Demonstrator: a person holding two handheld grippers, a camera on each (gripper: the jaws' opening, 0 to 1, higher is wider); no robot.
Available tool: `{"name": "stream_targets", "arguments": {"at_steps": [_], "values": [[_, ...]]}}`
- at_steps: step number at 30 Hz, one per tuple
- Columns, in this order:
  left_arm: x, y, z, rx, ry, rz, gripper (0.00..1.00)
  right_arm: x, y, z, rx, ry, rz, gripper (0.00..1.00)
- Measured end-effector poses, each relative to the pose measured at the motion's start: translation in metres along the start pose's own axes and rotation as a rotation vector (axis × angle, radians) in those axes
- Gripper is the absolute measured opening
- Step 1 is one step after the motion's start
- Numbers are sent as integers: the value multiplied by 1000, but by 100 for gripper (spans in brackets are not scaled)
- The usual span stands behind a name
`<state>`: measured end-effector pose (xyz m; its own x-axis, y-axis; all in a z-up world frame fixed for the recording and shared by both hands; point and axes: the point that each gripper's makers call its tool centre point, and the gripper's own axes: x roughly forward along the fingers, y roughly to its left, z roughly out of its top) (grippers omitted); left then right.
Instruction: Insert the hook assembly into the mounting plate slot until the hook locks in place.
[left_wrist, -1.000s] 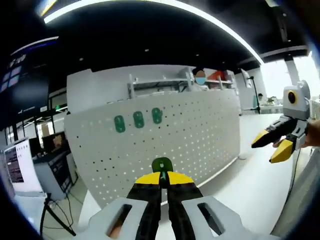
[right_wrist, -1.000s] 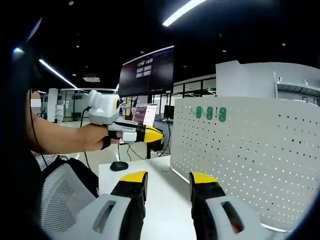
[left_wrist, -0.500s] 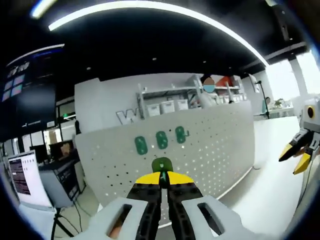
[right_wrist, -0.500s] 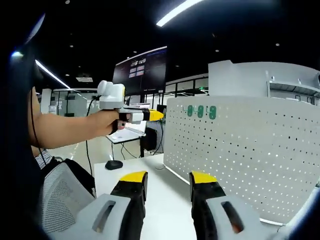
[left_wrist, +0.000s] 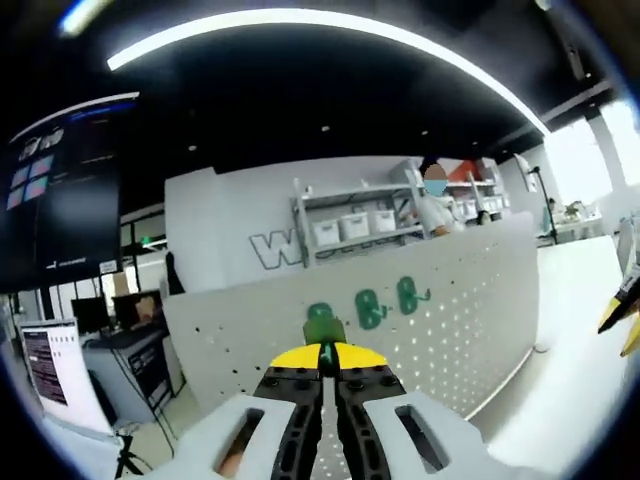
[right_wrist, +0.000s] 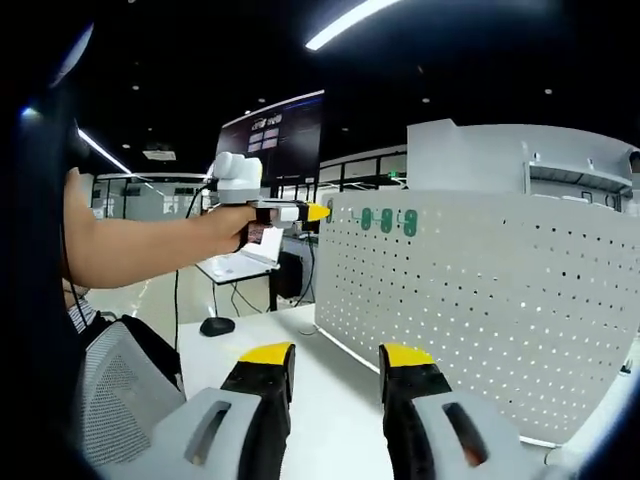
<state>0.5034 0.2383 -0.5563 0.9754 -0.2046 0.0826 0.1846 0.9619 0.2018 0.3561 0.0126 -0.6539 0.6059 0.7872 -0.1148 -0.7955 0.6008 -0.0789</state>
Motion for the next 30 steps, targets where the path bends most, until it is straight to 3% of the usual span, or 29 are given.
{"name": "stream_targets", "arguments": {"at_steps": [14, 30], "values": [[27, 25, -9, -16, -8, 56, 2, -2, -9, -1, -3, 19, -33, 32], [53, 45, -21, -29, -3, 74, 2, 1, -17, -1, -6, 33, -60, 32]]}}
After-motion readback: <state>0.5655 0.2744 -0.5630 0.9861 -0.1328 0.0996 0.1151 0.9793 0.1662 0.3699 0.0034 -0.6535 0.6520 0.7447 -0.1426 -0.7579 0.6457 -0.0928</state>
